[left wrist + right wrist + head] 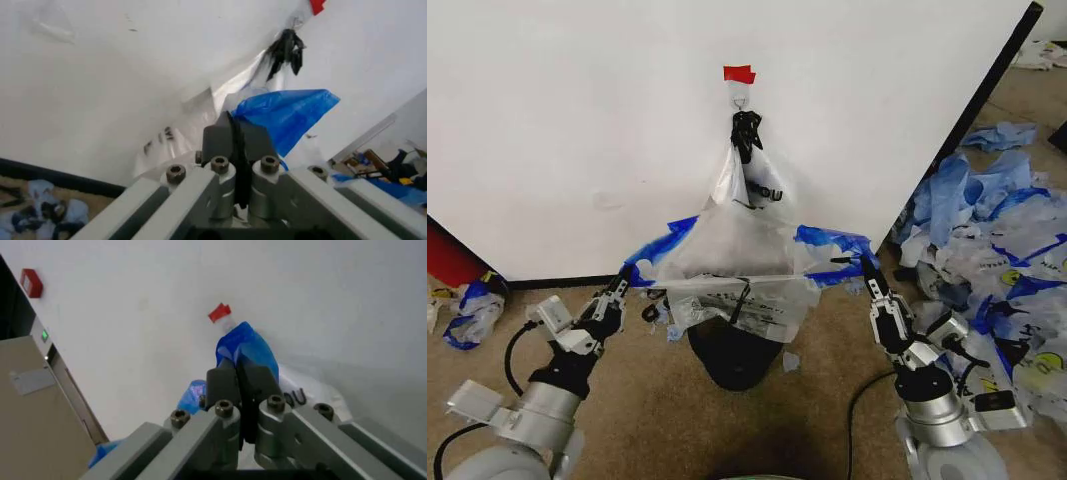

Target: Pick up the garbage bag from the wall and place it over the trash bin.

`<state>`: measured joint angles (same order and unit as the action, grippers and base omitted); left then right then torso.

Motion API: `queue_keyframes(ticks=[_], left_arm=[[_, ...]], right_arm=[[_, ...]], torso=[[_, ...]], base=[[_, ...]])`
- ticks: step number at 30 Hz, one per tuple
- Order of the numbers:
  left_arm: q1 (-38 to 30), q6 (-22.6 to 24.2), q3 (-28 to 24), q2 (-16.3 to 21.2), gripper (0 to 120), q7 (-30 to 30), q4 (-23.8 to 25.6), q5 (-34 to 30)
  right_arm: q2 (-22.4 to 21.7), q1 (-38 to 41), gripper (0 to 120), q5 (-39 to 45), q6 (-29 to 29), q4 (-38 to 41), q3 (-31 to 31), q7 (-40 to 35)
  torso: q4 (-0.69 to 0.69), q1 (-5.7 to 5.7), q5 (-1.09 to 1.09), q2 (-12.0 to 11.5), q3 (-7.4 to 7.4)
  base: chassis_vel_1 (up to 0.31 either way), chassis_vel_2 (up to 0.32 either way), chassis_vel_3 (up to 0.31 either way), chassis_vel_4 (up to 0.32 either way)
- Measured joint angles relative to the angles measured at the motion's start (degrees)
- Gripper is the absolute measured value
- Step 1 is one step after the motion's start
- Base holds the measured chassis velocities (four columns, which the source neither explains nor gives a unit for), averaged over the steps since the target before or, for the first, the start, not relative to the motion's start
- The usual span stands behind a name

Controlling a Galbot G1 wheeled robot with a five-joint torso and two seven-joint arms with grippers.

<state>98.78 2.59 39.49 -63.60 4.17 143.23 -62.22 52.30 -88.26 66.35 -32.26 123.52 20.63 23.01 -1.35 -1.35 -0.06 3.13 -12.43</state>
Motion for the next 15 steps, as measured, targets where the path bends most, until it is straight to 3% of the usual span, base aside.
queue_keyframes(ticks=[15], left_arm=[[-3.5, 0.6, -7.3, -2.5, 0, 0.3, 0.0, 1.7]], right_arm=[[-0.1, 2.5, 0, 0.7, -1.0, -5.0, 2.1, 0.7]], torso=[[0.0, 0.0, 0.01, 0.0, 0.0]], base=[[0.0, 0.0, 0.0, 0.0]])
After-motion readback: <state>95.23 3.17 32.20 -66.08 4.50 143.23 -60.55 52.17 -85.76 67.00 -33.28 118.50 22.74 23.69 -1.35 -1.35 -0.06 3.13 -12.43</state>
